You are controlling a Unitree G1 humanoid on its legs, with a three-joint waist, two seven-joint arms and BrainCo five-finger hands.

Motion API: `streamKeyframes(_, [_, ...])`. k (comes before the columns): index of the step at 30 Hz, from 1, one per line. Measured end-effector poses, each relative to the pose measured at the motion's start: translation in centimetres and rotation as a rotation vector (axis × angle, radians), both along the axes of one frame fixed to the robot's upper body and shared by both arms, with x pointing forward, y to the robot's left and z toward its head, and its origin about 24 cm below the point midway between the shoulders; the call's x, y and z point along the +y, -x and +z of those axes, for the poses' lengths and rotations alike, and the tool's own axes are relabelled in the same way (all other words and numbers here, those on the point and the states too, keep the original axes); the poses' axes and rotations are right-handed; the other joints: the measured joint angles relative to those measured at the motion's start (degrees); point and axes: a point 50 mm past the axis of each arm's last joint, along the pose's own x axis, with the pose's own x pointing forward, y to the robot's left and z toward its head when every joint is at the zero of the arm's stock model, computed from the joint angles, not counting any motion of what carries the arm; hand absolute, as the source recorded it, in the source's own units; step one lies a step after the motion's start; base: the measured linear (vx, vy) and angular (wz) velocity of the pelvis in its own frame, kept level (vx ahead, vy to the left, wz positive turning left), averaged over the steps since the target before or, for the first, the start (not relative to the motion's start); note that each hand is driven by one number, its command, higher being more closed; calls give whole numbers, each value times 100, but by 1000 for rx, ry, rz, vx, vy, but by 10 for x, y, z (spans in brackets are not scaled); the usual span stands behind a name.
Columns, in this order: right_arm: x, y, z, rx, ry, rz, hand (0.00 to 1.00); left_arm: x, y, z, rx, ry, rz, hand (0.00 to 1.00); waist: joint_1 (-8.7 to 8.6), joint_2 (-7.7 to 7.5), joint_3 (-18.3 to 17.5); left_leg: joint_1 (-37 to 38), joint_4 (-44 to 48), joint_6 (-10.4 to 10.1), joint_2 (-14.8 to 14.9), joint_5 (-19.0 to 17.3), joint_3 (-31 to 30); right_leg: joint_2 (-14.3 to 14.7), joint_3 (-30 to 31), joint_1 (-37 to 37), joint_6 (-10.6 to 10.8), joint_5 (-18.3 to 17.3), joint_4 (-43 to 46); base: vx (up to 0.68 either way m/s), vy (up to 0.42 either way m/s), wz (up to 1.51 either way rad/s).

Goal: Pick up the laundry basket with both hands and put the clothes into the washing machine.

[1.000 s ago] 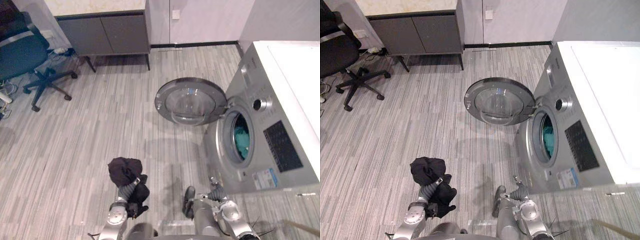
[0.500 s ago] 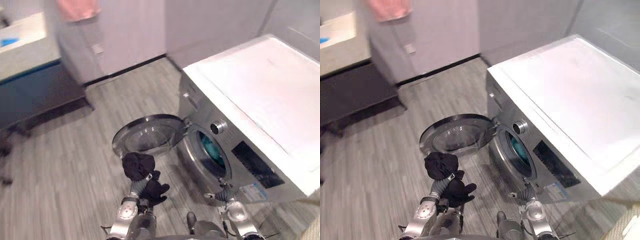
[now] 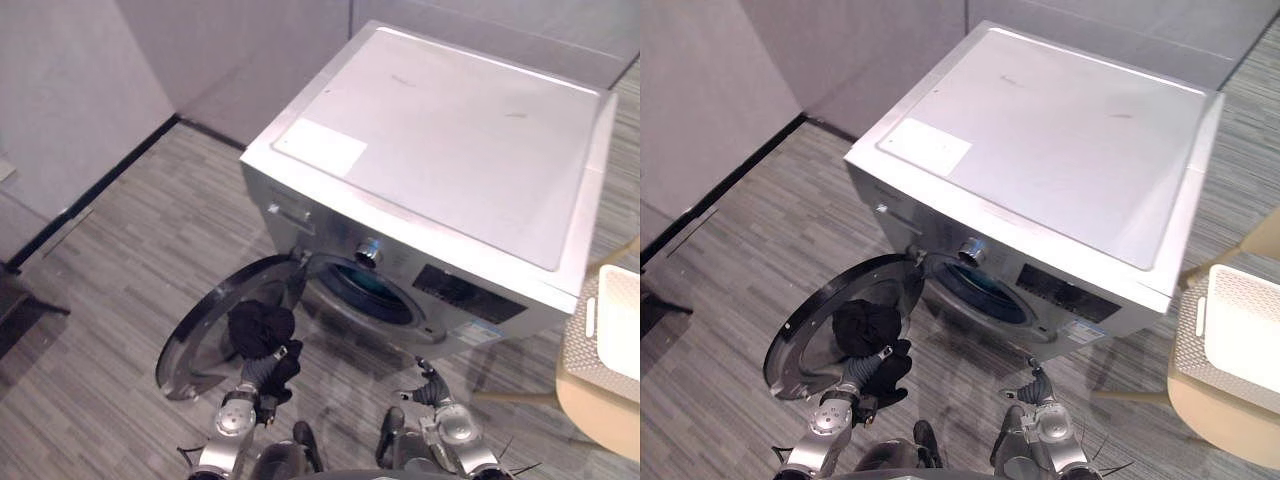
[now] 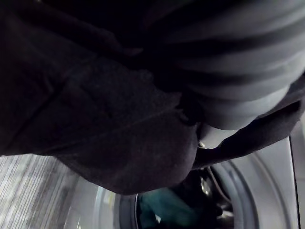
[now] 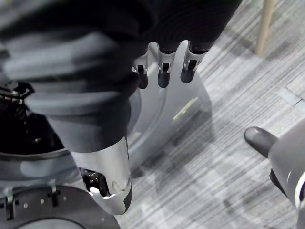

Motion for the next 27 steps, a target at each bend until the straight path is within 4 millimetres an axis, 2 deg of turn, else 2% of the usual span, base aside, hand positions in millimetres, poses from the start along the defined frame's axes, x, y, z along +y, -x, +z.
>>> streamKeyframes(1, [-2,1,0,4,3,-2,0,-2,1,-1,4,4,0,100,3,9,5,-101,325,-42,80,-28,0,36,74,65,1,7,-65,109,-155,-61])
streamKeyframes(2, [-5,2,-1,11,10,-9,0,-5,3,-2,11,13,1,100,22,49,38,-291,1119,-59,293,-28,-27,121,200,239,-12,47,-224,82,-75,-69])
streamKeyframes(3, [-10,2,0,9,10,-25,0,-8,6,-4,18,26,7,100,38,108,106,-560,2011,-167,507,-22,-148,192,418,422,-54,75,-342,98,-53,-76])
streamKeyframes(4, [-10,2,0,7,7,-30,0,-9,7,-5,23,31,8,100,62,86,127,-674,2143,-185,488,-127,-299,203,499,434,-54,74,-346,87,41,-89])
streamKeyframes(5, [-15,0,1,1,12,-50,0,-13,7,-5,24,44,5,100,129,103,134,-747,1942,-196,349,-386,-708,189,746,395,-53,74,-333,74,72,-95])
streamKeyframes(6, [-20,1,2,-3,15,-80,0,-15,6,-4,20,49,-4,100,134,107,153,-791,1496,-178,176,-419,-1135,176,972,374,-43,80,-330,74,70,-91])
streamKeyframes(7, [-21,1,2,-3,16,-86,0,-15,6,-4,19,50,-7,100,136,109,157,-797,1300,-179,132,-419,-1275,176,1038,369,-37,83,-327,67,116,-83])
streamKeyframes(8, [-23,2,1,0,20,-96,0,-15,4,-3,14,48,-11,100,140,117,154,-777,741,-236,21,-374,-1721,190,1214,333,12,89,-317,75,225,-85])
streamKeyframes(9, [-25,2,2,-2,27,-103,0,-17,3,-2,11,40,-22,100,153,246,134,-681,117,-411,24,-117,-2075,317,1382,244,151,83,-289,59,204,-88])
streamKeyframes(10, [-27,2,2,-3,33,-103,0,-17,3,-2,11,33,-31,100,148,368,130,-690,28,-308,100,66,-2123,380,1445,228,179,81,-281,70,259,-76])
streamKeyframes(11, [-25,1,1,4,25,-107,0,-18,-1,-1,4,-11,-85,100,102,191,198,-686,75,-213,-24,-32,-1979,259,1521,158,262,46,-215,53,211,-34])
streamKeyframes(12, [-23,4,-1,13,19,-109,0,-16,-5,1,-3,-38,-105,100,54,103,215,-704,68,-212,-109,-59,-1933,152,1532,108,338,27,-171,66,244,-20])
streamKeyframes(14, [-19,11,-5,33,5,-120,0,-17,-10,4,-19,-99,-170,100,21,-26,247,-715,71,-119,-290,-115,-1725,-77,1683,-165,460,-130,230,49,154,-21])
streamKeyframes(15, [-19,9,-4,28,0,-123,0,-18,-10,4,-24,-116,-190,100,3,-39,272,-725,149,-16,-379,-134,-1574,-189,1828,-359,534,-218,501,75,201,-59])
streamKeyframes(17, [-20,-1,1,0,-4,-126,0,-22,-20,10,-60,-165,-236,100,-30,-12,421,-845,441,75,-457,-197,-1346,-306,2036,-674,600,-293,880,26,151,-52])
streamKeyframes(18, [-18,-19,10,-55,-11,-122,0,-26,-36,21,-121,-205,-272,100,-130,-7,670,-1084,792,79,-467,-228,-1231,-365,2120,-953,601,-293,1156,-67,70,-27])
streamKeyframes(19, [-17,-28,16,-89,-11,-117,0,-27,-44,27,-149,-224,-287,100,-151,18,778,-1206,972,87,-431,-282,-1192,-361,2131,-1082,603,-294,1289,-134,96,-38])
streamKeyframes(21, [-13,-57,42,-229,-18,-110,0,-34,-72,51,-260,-290,-332,100,-160,38,1074,-1799,1735,125,-225,-586,-967,-274,2292,-1810,624,-336,1954,-189,61,-55])
streamKeyframes(22, [-12,-67,54,-289,-27,-107,0,-38,-85,64,-316,-307,-349,100,-171,40,1239,-1983,2014,224,-144,-829,-890,-250,2301,-2063,627,-442,2226,-182,48,-50])
streamKeyframes(24, [-12,-76,67,-358,-37,-106,0,-47,-99,83,-398,-331,-362,100,-160,13,1422,-2292,2485,276,-12,-1109,-758,-239,2363,-2428,625,-638,2627,-158,33,-37])
streamKeyframes(27, [-4,-95,95,-488,-44,-89,0,-57,-119,114,-527,-357,-360,100,-165,3,1490,-3335,3533,291,300,-1527,-647,-122,2562,-3606,587,-843,3555,-208,12,-38])
